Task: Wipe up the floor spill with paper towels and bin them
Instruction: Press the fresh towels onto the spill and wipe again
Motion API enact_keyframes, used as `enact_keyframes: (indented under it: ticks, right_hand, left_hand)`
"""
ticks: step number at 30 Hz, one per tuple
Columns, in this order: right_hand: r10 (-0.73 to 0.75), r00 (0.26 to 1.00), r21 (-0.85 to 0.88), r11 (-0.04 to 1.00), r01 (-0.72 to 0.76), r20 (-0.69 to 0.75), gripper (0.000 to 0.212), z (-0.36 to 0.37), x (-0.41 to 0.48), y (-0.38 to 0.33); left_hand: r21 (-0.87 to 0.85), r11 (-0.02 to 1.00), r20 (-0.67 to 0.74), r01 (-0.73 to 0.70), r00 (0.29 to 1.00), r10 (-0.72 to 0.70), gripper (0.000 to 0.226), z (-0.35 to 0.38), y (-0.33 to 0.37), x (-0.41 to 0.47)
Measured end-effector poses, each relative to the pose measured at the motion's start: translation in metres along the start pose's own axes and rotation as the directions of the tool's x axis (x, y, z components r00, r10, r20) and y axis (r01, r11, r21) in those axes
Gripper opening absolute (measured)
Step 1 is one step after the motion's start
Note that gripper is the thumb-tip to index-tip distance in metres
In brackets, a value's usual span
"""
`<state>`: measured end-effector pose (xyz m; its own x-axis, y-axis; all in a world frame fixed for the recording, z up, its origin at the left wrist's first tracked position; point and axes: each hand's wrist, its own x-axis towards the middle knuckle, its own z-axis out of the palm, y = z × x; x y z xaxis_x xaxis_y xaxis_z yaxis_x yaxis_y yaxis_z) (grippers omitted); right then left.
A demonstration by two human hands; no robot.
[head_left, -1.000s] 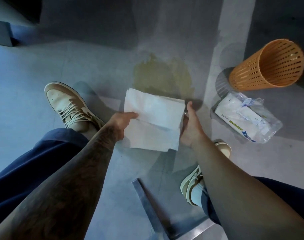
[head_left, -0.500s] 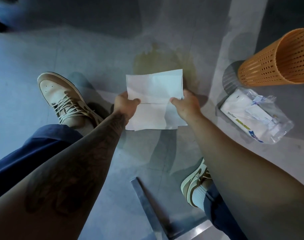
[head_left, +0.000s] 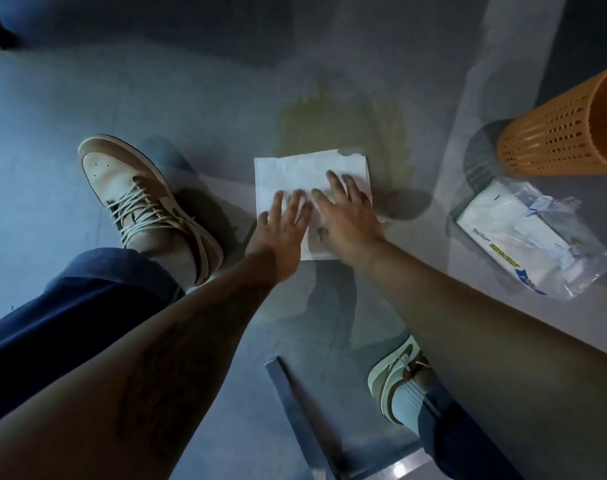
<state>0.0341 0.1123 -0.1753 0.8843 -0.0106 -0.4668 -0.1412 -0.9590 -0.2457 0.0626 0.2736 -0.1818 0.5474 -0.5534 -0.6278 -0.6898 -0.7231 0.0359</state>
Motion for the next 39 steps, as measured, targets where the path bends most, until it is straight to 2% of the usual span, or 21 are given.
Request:
enact_keyframes:
  ticks: [3, 8, 14, 20, 26, 33, 39]
  right_hand:
    - [-0.022, 0.994, -0.052, 0.998, 0.028, 0.105, 0.068, 0.01, -0.001, 0.002]
    - [-0.036, 0.991, -0.144, 0.988, 0.054, 0.13, 0.073, 0.016, -0.002, 0.007]
    - [-0.03, 0.988, -0.169, 0.984, 0.055, 0.148, 0.074, 0.017, -0.001, 0.009]
    - [-0.029, 0.988, -0.175, 0.983, 0.056, 0.151, 0.077, 0.017, -0.002, 0.011]
    - [-0.006, 0.987, -0.172, 0.984, 0.034, 0.158, 0.077, 0.016, -0.004, 0.01]
    - [0.017, 0.986, -0.155, 0.988, 0.008, 0.164, 0.073, 0.01, -0.014, 0.017]
    - [0.004, 0.983, -0.183, 0.983, 0.03, 0.182, 0.072, 0.01, -0.019, 0.03]
  left_hand:
    - [0.073, 0.997, 0.045, -0.012, 0.999, 0.009, 0.084, 0.006, 0.002, 0.002]
    - [0.081, 0.996, 0.07, -0.038, 0.997, 0.032, 0.082, 0.001, 0.002, 0.004]
    - [0.019, 0.998, 0.035, -0.058, 0.998, 0.057, 0.09, 0.008, -0.011, -0.001]
    - [0.016, 0.998, 0.081, -0.067, 0.995, 0.066, 0.093, 0.007, -0.013, 0.002]
    - [-0.094, 0.993, 0.118, -0.065, 0.99, 0.076, 0.094, 0.001, -0.01, 0.004]
    - [-0.095, 0.992, 0.107, -0.084, 0.99, 0.094, 0.092, -0.003, 0.004, 0.007]
    - [-0.187, 0.98, 0.088, -0.065, 0.993, 0.083, 0.094, -0.005, 0.02, 0.006]
